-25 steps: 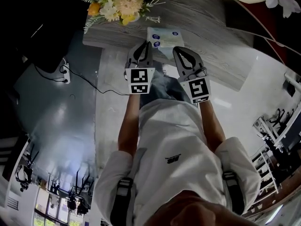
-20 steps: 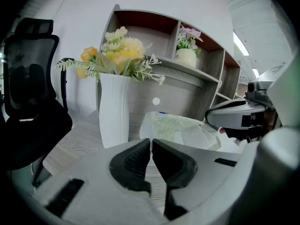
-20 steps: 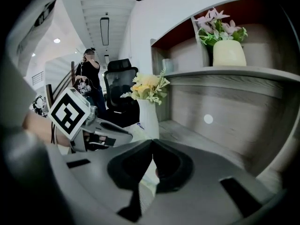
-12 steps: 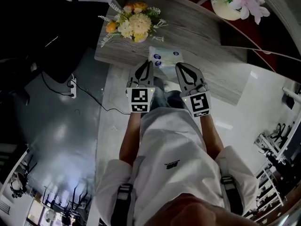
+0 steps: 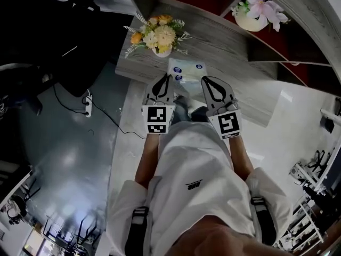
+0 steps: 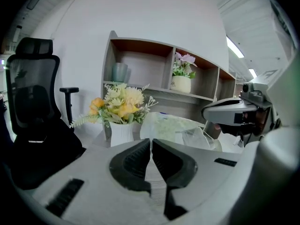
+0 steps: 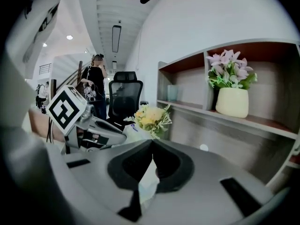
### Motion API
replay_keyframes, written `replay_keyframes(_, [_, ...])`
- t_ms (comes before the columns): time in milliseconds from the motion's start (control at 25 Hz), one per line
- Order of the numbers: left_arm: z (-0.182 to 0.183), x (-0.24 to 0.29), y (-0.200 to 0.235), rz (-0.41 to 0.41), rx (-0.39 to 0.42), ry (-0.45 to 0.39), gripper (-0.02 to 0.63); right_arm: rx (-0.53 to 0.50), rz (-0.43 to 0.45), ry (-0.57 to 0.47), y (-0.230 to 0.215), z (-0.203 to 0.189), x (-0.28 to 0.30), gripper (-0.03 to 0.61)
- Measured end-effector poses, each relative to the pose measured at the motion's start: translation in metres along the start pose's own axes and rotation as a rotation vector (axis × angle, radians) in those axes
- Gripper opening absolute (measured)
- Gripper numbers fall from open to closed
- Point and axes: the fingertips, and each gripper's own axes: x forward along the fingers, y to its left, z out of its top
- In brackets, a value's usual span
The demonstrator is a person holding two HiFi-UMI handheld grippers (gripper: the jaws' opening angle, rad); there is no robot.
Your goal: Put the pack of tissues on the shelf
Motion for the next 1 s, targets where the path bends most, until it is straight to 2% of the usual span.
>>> replay_keyframes(360, [0.039, -0.015, 0.004, 0.014, 0.029, -0.036, 0.037, -0.039, -0.014, -0.062, -0.008, 0.038, -0.013, 0.026])
replay_keyframes(680, [0.094, -0.021, 0.008, 0.015, 0.049, -0.111, 0.037, -0.059, -0.054, -0.162, -0.023, 0.082, -0.022, 0.026])
replay_keyframes(1000, [0.142, -0.011, 0.022, 0.018, 0.076, -0.155, 0.037, -0.067, -0.099, -0.212, -0.047, 0.111, -0.017, 0.026])
